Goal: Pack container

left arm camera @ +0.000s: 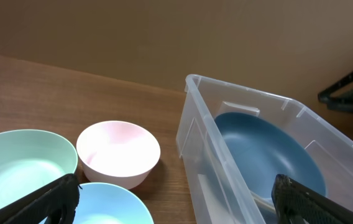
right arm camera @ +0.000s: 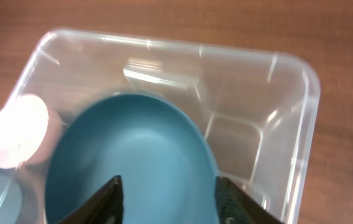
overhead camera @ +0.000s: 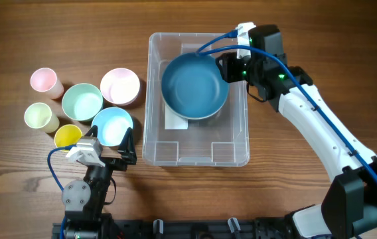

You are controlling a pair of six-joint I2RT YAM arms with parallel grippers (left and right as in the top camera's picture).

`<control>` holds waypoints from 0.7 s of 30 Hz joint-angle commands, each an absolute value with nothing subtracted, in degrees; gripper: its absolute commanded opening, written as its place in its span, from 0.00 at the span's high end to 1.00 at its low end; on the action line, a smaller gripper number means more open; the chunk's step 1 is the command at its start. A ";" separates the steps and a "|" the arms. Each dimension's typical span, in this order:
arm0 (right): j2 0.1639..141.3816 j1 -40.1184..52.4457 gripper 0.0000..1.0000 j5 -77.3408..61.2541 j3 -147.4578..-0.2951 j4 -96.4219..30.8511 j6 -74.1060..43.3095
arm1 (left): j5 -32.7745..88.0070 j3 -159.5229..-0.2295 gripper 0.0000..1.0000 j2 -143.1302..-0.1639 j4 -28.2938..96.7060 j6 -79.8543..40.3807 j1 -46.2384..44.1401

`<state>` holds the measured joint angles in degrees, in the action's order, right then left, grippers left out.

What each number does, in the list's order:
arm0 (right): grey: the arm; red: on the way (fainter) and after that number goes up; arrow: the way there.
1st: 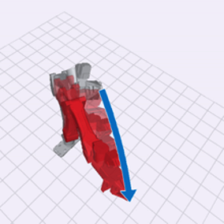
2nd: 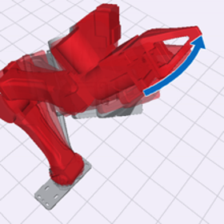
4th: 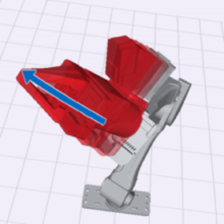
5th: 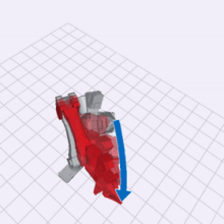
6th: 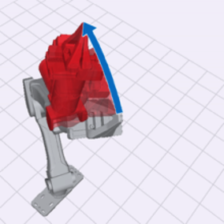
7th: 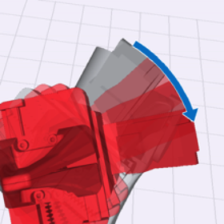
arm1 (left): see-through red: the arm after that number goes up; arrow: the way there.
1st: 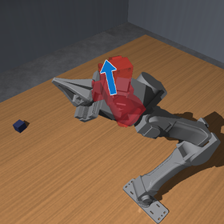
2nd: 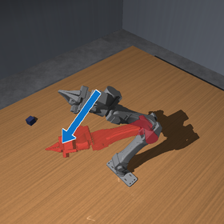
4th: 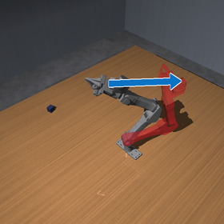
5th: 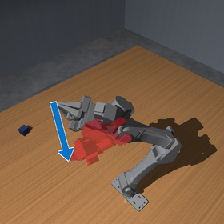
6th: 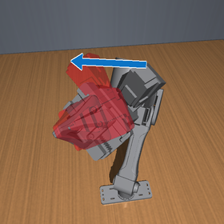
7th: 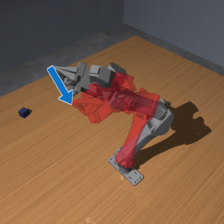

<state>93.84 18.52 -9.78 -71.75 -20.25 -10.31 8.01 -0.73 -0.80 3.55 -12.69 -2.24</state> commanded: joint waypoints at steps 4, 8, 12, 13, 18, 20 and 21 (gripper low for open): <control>90.45 18.11 0.49 -6.44 -72.55 -18.72 -9.02 | 7.88 -0.32 0.00 -0.49 3.68 -11.77 -2.11; 87.57 15.38 0.50 1.30 -72.55 -21.30 -10.92 | 7.88 -0.32 0.00 -0.49 3.68 -11.77 -2.11; 86.11 10.09 0.48 6.76 -72.55 -26.48 -12.60 | 7.86 -0.32 0.00 -0.49 3.68 -11.77 -2.11; 86.13 8.01 0.44 7.11 -72.55 -28.03 -12.56 | 7.88 -0.32 0.00 -0.49 3.68 -11.77 -2.11; 86.37 -1.19 0.37 7.11 -72.53 -32.38 -11.73 | 7.88 -0.32 0.00 -0.49 3.68 -11.77 -2.11; 86.43 -4.91 0.14 7.09 -72.53 -33.39 -11.22 | 7.88 -0.32 0.00 -0.49 3.68 -11.77 -2.11; 86.48 -6.61 0.02 7.07 -72.51 -33.63 -11.07 | 7.86 -0.32 0.00 -0.49 3.68 -11.77 -2.11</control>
<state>86.78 -1.93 5.02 -71.75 -32.82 -11.46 8.01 -0.73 -0.80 3.55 -12.69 -2.24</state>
